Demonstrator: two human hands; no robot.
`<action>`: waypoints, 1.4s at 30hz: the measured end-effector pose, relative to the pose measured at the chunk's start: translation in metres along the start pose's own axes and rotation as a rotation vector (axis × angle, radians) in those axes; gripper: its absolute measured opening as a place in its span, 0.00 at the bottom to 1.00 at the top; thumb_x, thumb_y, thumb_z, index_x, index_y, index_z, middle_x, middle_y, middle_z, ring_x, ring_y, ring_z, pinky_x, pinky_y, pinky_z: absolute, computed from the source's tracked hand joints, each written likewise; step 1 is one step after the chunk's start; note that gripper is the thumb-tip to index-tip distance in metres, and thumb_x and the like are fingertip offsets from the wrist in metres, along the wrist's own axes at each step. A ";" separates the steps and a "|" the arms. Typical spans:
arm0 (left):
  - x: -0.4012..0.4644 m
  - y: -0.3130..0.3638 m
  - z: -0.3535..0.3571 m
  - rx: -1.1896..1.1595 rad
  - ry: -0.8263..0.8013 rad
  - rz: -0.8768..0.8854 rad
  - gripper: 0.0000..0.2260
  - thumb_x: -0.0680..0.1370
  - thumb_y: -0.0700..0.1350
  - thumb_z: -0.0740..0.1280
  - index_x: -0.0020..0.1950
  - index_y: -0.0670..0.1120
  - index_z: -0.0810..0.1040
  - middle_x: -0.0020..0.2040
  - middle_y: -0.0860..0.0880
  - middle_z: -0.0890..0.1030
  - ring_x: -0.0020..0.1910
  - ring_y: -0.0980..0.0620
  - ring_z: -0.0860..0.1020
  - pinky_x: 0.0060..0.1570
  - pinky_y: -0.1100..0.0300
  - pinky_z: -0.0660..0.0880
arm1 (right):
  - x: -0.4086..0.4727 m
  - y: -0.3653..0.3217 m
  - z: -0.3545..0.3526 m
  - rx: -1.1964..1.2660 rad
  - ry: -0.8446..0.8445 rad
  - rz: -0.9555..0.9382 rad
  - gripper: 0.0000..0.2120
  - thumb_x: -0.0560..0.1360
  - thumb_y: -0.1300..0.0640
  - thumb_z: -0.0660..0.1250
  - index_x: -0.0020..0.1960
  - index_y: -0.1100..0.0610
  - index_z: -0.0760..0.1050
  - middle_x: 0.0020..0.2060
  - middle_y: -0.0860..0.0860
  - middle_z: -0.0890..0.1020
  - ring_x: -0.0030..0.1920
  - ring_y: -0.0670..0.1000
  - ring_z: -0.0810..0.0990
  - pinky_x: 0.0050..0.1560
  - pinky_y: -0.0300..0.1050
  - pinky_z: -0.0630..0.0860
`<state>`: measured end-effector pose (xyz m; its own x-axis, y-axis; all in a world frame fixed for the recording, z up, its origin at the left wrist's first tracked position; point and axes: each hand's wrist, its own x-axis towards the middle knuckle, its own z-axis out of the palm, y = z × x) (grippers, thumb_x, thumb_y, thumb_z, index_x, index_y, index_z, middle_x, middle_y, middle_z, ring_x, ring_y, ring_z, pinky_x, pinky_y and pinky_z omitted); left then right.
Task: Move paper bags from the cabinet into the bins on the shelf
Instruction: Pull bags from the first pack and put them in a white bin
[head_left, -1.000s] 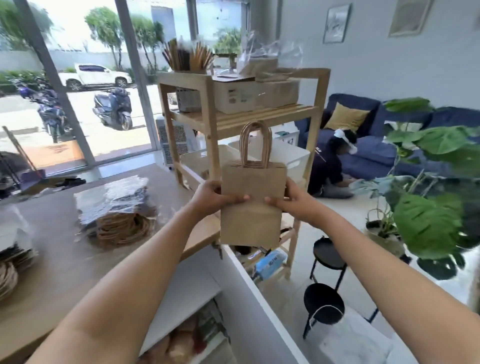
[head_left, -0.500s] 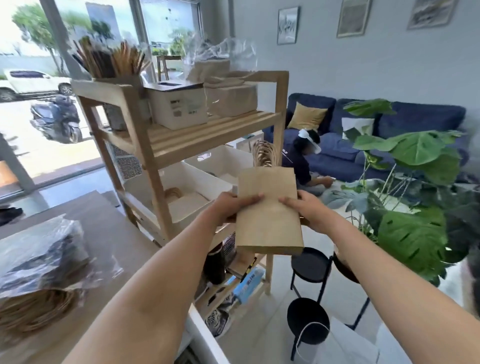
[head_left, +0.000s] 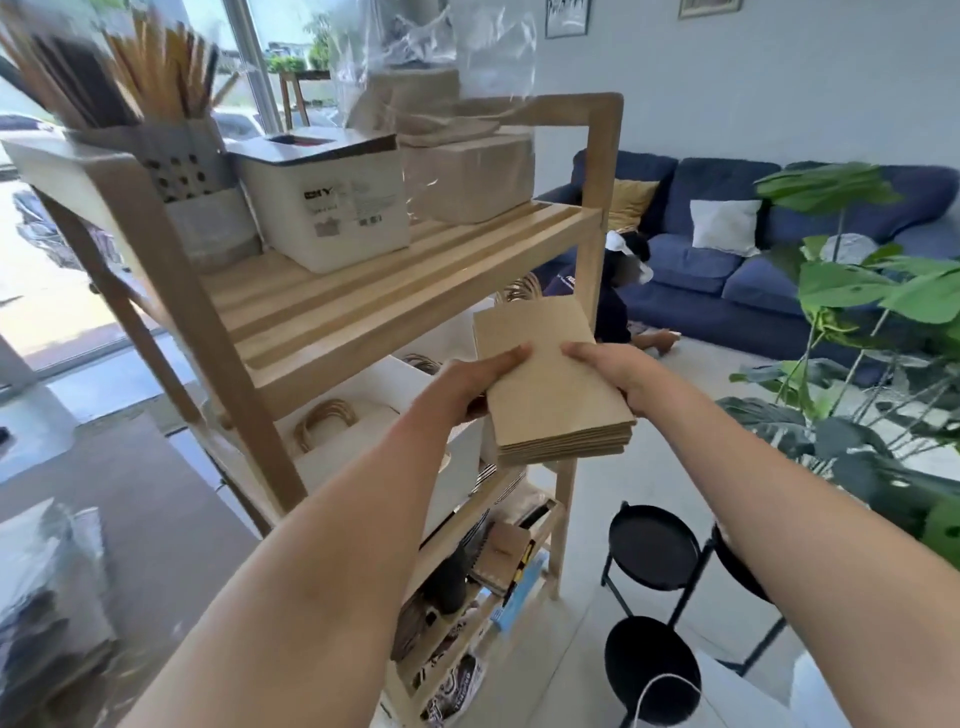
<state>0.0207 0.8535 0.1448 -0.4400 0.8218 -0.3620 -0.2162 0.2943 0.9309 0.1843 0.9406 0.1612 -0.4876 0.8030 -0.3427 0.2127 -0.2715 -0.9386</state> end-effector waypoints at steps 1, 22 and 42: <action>0.003 0.003 0.000 -0.018 0.001 -0.004 0.43 0.49 0.58 0.83 0.58 0.39 0.78 0.49 0.44 0.86 0.47 0.47 0.85 0.51 0.50 0.81 | 0.006 -0.004 0.002 0.006 -0.002 0.001 0.13 0.76 0.51 0.68 0.54 0.60 0.75 0.41 0.54 0.82 0.37 0.53 0.80 0.32 0.43 0.76; 0.081 -0.015 -0.068 1.224 0.452 0.196 0.26 0.83 0.55 0.46 0.79 0.44 0.54 0.79 0.45 0.54 0.78 0.49 0.51 0.76 0.56 0.47 | 0.186 -0.050 0.016 -0.104 -0.194 0.025 0.29 0.67 0.47 0.76 0.62 0.60 0.75 0.48 0.55 0.85 0.42 0.53 0.85 0.34 0.43 0.80; 0.103 -0.038 -0.072 1.258 0.502 0.260 0.24 0.84 0.50 0.46 0.78 0.42 0.53 0.80 0.45 0.49 0.79 0.52 0.44 0.76 0.60 0.40 | 0.239 -0.016 0.069 -0.606 -0.514 0.116 0.13 0.75 0.48 0.69 0.52 0.56 0.77 0.40 0.54 0.83 0.29 0.50 0.84 0.31 0.47 0.82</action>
<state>-0.0792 0.8915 0.0685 -0.6684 0.7372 0.0994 0.7277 0.6203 0.2926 0.0059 1.1005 0.0916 -0.7317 0.4027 -0.5500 0.6367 0.1156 -0.7624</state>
